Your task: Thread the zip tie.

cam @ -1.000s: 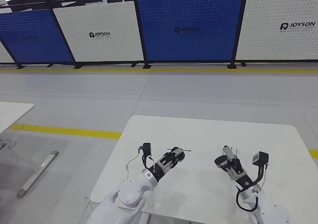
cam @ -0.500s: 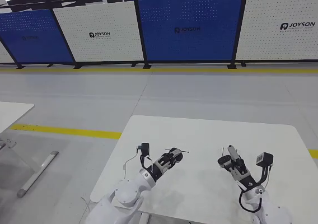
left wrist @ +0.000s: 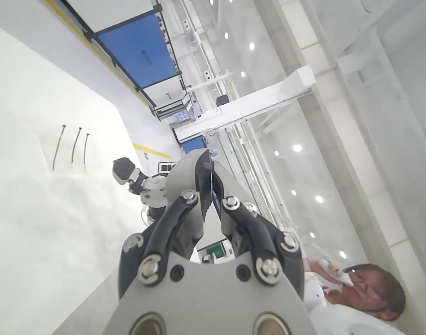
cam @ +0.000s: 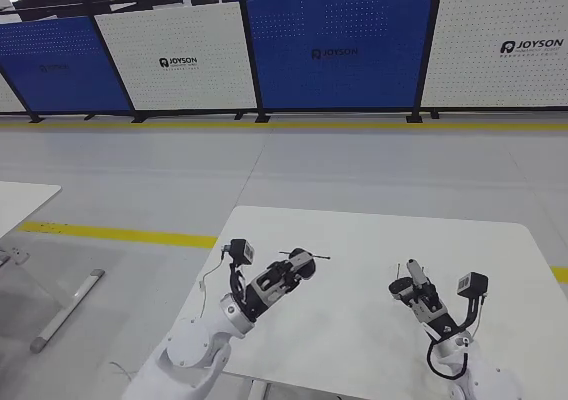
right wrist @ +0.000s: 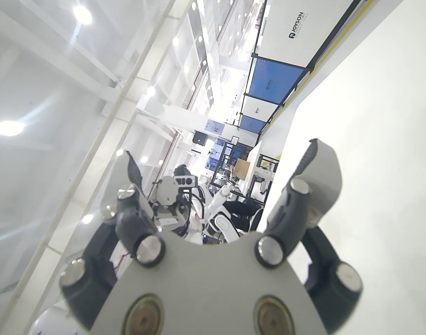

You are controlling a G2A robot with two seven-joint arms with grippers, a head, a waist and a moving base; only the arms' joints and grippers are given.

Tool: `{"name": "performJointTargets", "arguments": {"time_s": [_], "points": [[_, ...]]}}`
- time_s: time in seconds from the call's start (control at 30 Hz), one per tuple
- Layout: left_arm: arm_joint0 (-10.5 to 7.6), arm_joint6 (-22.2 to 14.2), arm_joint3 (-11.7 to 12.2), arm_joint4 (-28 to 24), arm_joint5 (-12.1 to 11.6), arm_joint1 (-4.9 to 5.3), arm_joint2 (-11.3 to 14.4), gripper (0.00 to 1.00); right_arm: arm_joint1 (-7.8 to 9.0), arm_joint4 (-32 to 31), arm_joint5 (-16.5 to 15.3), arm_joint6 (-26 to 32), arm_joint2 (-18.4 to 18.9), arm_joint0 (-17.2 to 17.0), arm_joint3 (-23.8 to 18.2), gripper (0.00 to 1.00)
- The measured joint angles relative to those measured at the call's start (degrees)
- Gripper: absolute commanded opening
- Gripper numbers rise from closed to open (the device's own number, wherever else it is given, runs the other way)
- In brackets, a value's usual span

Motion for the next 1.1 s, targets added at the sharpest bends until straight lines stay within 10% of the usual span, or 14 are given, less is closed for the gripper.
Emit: {"name": "performJointTargets", "arguments": {"time_s": [1.1], "points": [[0.35, 7.1, -5.2, -2.9, -3.0, -0.31, -3.0, 0.0, 0.0, 0.0, 0.0, 0.0, 0.0, 0.0, 0.0, 1.0]]}}
